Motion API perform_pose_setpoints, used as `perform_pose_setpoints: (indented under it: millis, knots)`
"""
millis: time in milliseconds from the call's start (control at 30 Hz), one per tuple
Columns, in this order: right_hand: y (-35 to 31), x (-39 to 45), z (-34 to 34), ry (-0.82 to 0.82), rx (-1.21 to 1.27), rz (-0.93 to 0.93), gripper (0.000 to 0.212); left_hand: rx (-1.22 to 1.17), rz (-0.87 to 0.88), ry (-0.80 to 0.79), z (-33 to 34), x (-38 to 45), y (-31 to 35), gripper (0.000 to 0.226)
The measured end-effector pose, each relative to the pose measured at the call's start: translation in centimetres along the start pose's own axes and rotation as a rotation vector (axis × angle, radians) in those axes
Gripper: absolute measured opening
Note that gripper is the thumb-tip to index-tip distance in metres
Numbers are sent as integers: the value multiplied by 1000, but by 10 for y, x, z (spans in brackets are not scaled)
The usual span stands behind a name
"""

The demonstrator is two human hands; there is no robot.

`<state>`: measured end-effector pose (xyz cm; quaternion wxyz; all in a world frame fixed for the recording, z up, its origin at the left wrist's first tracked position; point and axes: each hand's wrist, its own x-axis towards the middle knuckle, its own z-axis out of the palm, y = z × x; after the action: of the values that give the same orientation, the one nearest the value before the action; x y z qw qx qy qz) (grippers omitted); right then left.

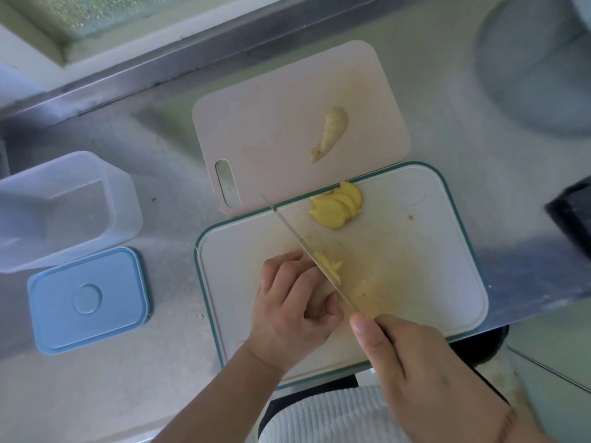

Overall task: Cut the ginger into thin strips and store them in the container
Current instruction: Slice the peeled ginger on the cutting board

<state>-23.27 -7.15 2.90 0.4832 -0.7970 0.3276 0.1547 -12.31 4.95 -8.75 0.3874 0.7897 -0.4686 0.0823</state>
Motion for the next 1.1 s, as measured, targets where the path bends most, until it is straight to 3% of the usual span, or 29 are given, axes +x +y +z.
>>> perform_pose_setpoints:
  millis: [133,233,367,567,700,967,1100]
  knots:
    - [2,5,1,-61,-17,19,73,-12,7,16,2,0,-1,63]
    - [0,16,2,-117,-33,-8,89,-8,6,40,3,0,-1,43]
    - [-9,33,8,-107,-37,-36,71,-31,-6,43,4,-2,-2,14]
    - [5,14,4,-92,3,13,77,3,12,54,4,2,0,22]
    - [1,33,8,-103,9,-48,79,-21,-4,50,6,0,-2,24]
    - [16,16,4,-83,33,-13,66,15,14,44,6,0,-2,34]
    - [10,47,11,-105,25,-93,81,-13,-18,48,5,0,-1,28]
